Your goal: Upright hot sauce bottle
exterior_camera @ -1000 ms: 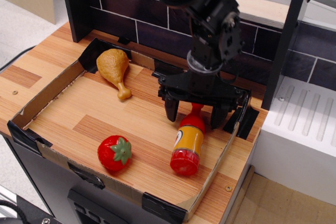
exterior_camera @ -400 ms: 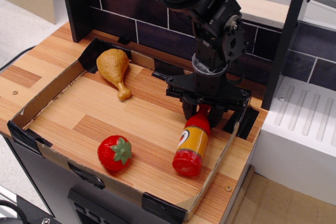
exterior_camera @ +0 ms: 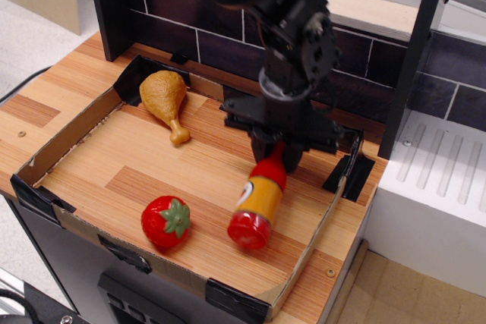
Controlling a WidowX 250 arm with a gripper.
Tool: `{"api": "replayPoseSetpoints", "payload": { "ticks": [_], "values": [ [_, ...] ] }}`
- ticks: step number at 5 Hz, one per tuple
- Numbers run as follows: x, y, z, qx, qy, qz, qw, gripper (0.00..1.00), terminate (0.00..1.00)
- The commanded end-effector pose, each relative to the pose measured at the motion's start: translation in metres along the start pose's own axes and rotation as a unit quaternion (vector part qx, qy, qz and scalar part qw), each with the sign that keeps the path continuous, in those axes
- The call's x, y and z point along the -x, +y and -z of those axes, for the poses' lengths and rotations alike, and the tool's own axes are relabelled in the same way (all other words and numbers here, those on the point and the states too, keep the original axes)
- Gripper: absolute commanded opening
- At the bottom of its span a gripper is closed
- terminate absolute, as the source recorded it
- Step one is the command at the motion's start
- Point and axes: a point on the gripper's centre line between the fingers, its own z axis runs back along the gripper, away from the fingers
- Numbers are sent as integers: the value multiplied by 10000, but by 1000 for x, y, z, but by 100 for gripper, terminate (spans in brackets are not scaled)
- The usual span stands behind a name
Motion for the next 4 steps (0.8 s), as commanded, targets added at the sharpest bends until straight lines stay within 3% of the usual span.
{"api": "replayPoseSetpoints", "payload": {
  "ticks": [1,2,3,4],
  "values": [
    [-20,31,-60,69,-1571,-167,9874,0,0],
    [-31,43,-76,45,-2414,-539,9689,0,0],
    [-37,46,-83,-73,-3260,-762,9423,0,0],
    [-39,45,-80,-133,-3865,-874,9180,0,0]
  ]
}}
